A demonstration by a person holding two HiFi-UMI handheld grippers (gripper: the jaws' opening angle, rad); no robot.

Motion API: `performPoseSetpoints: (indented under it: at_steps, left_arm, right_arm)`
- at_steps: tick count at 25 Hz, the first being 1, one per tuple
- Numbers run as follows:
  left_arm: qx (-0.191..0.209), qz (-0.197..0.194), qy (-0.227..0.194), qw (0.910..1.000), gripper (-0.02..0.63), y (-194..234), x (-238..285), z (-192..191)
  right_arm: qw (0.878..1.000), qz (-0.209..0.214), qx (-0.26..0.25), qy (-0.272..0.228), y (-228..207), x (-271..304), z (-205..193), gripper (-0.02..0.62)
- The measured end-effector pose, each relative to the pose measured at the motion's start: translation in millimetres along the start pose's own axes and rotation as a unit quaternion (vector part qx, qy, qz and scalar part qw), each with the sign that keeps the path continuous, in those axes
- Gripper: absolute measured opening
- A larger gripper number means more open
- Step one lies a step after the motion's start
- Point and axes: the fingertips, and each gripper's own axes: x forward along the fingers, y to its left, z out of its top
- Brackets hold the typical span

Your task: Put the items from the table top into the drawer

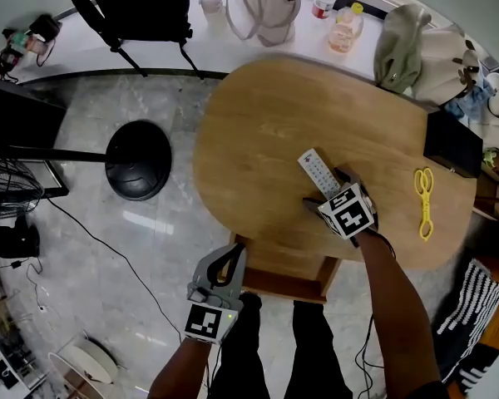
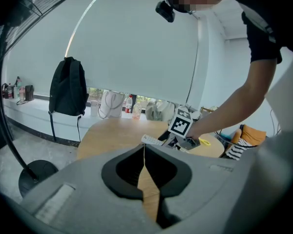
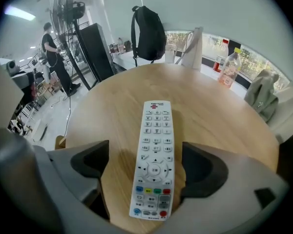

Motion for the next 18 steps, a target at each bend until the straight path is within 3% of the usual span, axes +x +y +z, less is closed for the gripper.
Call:
performPoseSetpoints:
  at_steps: [5,10,18]
  left_arm:
    - [-0.028,0.004,0.011,0.9996,0.018,-8.4,-10.2,-13.8]
    - [-0.035,-0.003,0.026,0.9990,0.018,-17.5,-13.9,-26.2]
    - [-0.027,0.010,0.016,0.9994,0.018,-7.1,-13.6,-17.3]
  right_arm:
    - [1.000,-0.003,0.009,0.000,-5.3,-1.0,2.4,0.382]
    - [1.000,-0.021,0.014,0.005,-13.5,-1.1,3.7,0.232]
    - [1.000,-0.026,-0.009,0.004,-12.1,-6.3,4.1,0.213]
